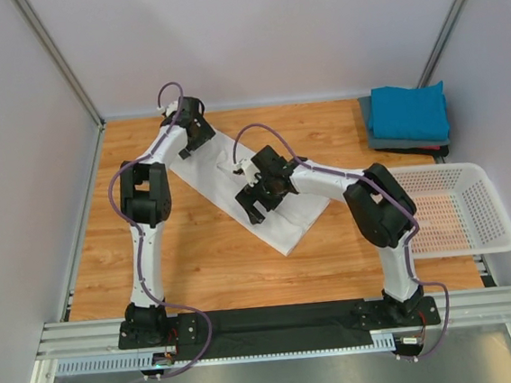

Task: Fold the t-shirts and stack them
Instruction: Fold the tshirt

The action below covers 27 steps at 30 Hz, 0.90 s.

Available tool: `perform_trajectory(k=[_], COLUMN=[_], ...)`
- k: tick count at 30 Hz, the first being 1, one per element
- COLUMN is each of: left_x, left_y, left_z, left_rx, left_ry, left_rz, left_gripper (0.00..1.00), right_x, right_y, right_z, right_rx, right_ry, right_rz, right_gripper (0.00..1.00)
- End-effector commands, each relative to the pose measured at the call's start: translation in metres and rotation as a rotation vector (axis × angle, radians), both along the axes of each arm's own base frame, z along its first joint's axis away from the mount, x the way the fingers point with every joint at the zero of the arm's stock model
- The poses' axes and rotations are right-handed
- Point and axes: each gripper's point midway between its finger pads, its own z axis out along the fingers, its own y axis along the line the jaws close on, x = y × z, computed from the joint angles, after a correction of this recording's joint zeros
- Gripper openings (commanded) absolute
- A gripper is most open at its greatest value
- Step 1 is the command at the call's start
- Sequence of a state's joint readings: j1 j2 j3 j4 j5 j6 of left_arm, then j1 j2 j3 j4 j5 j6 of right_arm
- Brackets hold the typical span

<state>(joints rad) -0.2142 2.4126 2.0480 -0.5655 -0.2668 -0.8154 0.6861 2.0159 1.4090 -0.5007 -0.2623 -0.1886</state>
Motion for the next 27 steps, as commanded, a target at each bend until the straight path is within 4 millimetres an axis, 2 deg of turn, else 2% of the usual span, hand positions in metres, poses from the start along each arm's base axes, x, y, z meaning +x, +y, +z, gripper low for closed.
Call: perform_trajectory(k=[1, 5, 8, 12, 16, 21, 27], left_x=[0.000, 0.002, 0.008, 0.013, 0.016, 0.018, 0.020], left_y=[-0.011, -0.021, -0.032, -0.053, -0.075, -0.093, -0.124], left_z=[-0.014, -0.022, -0.019, -0.015, -0.015, -0.012, -0.006], left_rx=[-0.037, -0.080, -0.092, -0.098, -0.112, -0.126, -0.168], left_ry=[0.033, 0.033, 0.007, -0.016, -0.037, -0.061, -0.103], left_rz=[-0.069, -0.091, -0.125, -0.185, -0.247, -0.305, -0.413], left_gripper=[0.94, 0.93, 0.93, 0.93, 0.93, 0.93, 0.92], right_x=[-0.019, -0.046, -0.060, -0.078, -0.091, -0.102, -0.108], right_y=[0.014, 0.035, 0.043, 0.051, 0.062, 0.073, 0.093], right_z=[0.012, 0.001, -0.009, -0.014, -0.006, 0.004, 0.013], right_rx=[0.055, 0.008, -0.062, -0.096, -0.048, 0.027, 0.108], right_ry=[0.171, 0.212, 0.177, 0.193, 0.218, 0.279, 0.278], right_rz=[-0.264, -0.259, -0.247, -0.252, -0.293, -0.368, -0.380], right_gripper=[1.00, 1.00, 1.00, 1.00, 1.00, 1.00, 1.00])
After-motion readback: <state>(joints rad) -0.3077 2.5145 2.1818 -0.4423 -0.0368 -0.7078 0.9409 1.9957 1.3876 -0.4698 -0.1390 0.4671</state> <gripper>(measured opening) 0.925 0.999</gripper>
